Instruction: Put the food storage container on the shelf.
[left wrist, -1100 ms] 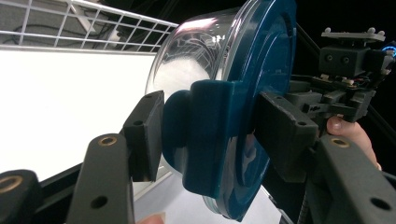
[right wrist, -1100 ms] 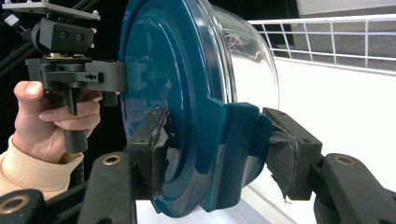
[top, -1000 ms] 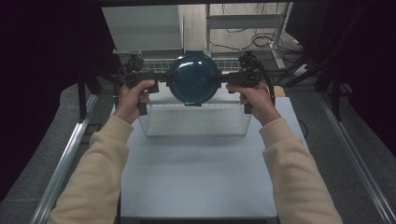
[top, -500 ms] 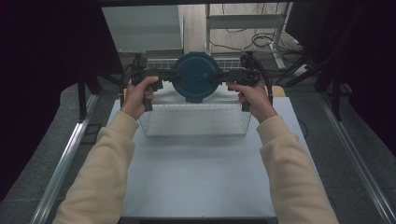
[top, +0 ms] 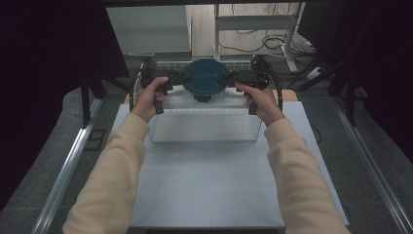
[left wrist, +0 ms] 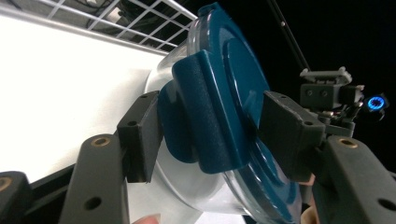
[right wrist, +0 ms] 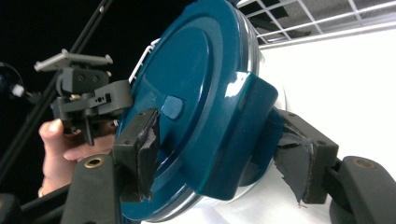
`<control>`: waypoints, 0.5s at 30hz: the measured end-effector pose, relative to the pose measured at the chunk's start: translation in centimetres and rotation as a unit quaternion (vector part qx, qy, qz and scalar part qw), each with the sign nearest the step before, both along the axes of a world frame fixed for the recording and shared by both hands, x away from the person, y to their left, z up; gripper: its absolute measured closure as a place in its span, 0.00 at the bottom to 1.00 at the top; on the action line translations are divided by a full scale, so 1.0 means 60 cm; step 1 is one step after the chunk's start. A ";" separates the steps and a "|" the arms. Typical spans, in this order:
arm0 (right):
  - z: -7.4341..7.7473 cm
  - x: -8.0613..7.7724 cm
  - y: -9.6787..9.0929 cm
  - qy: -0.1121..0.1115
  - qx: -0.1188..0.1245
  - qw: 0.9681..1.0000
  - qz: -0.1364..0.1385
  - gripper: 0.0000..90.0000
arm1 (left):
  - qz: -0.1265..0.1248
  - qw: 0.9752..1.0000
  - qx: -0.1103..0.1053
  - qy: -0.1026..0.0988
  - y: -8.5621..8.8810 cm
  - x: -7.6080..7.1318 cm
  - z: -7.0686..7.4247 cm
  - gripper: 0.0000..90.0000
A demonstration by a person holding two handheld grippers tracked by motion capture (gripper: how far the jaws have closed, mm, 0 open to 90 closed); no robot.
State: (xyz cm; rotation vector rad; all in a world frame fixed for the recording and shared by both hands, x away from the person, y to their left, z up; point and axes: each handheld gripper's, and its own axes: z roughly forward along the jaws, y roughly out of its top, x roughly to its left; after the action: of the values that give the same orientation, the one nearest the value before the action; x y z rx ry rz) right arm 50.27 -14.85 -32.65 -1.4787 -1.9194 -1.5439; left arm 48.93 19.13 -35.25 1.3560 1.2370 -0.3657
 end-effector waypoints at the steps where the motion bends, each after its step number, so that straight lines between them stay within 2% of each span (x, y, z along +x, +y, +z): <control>1: -0.002 0.002 0.000 0.005 0.004 1.000 -0.003 0.39 | 0.000 1.000 -0.006 0.005 0.000 0.002 -0.004 0.44; 2: -0.004 0.003 -0.001 0.012 0.007 1.000 -0.005 0.39 | 0.001 1.000 -0.008 0.002 0.001 0.003 -0.005 0.44; 11: -0.006 -0.002 0.001 0.007 0.009 1.000 -0.017 0.37 | 0.003 1.000 -0.009 -0.001 0.000 0.002 -0.006 0.43; 13: -0.003 -0.012 0.007 0.001 -0.009 0.999 -0.039 0.29 | 0.025 0.999 0.028 -0.018 0.000 -0.009 0.007 0.39; 15: 0.001 -0.023 0.009 -0.009 -0.027 0.998 -0.049 0.23 | 0.039 0.998 0.048 -0.034 0.004 -0.020 0.018 0.34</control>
State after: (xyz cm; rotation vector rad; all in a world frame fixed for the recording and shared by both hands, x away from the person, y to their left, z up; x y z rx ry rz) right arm 48.91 -14.32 -32.56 -1.6091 -1.9407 -1.5634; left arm 47.72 19.38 -34.15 1.3867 1.2608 -0.2060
